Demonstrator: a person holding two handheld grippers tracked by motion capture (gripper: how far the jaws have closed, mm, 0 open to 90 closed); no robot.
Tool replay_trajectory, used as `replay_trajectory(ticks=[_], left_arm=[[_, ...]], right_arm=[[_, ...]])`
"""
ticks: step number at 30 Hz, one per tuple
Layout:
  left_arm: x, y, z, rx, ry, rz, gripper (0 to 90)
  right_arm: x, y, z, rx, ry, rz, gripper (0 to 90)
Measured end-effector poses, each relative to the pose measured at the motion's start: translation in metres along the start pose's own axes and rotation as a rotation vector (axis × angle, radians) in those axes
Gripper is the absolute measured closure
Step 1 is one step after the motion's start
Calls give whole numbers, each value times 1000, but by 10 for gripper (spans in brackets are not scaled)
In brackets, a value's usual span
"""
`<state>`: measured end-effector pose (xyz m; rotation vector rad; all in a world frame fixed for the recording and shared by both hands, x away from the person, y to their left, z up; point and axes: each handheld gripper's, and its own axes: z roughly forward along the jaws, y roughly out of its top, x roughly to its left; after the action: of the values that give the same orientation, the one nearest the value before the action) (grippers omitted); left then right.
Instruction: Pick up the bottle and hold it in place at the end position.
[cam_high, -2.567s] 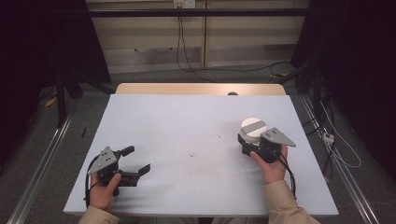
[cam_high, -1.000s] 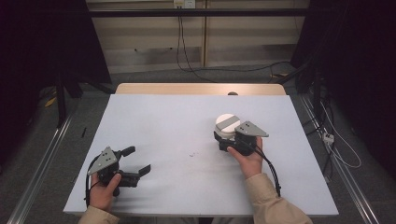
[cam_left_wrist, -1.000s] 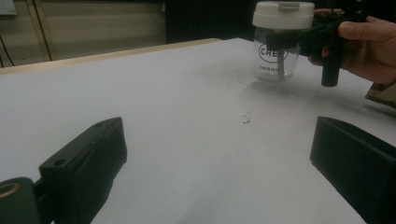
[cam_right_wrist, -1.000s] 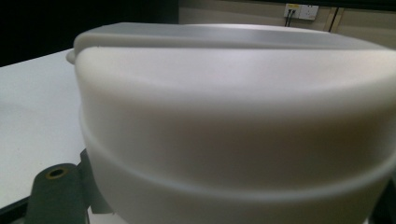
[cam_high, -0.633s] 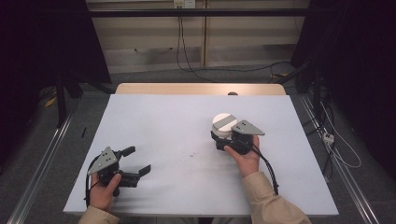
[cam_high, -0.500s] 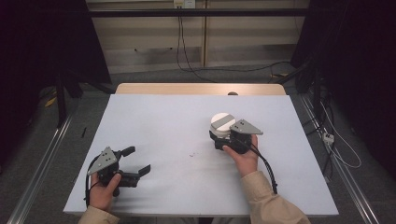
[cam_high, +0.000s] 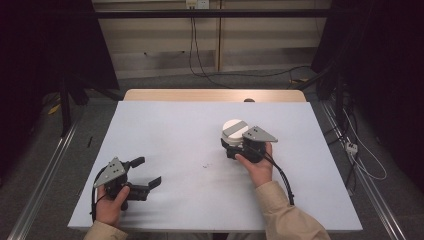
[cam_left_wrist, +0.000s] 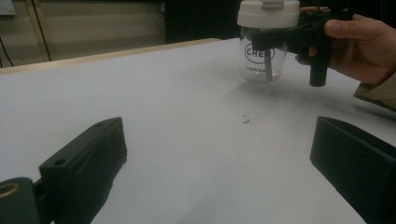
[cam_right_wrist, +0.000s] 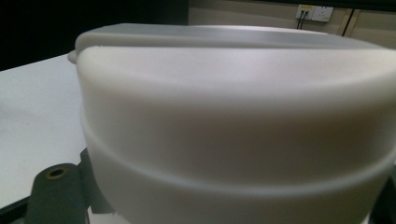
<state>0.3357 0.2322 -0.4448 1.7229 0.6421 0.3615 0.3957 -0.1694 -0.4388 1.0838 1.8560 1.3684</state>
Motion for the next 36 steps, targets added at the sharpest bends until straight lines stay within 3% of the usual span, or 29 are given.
replay_trajectory(ticks=[8, 16, 17, 36], left_arm=[[0, 0, 0, 1, 2, 0, 34], [1, 0, 0, 3, 2, 13, 34], [0, 0, 0, 1, 0, -4, 34], [0, -1, 0, 4, -3, -2, 34]], right_arm=[[4, 4, 7, 2, 6, -19, 184], [6, 6, 12, -1, 14, -17, 184], [6, 6, 12, -1, 14, -17, 184], [7, 8, 27, -7, 21, -3, 184]])
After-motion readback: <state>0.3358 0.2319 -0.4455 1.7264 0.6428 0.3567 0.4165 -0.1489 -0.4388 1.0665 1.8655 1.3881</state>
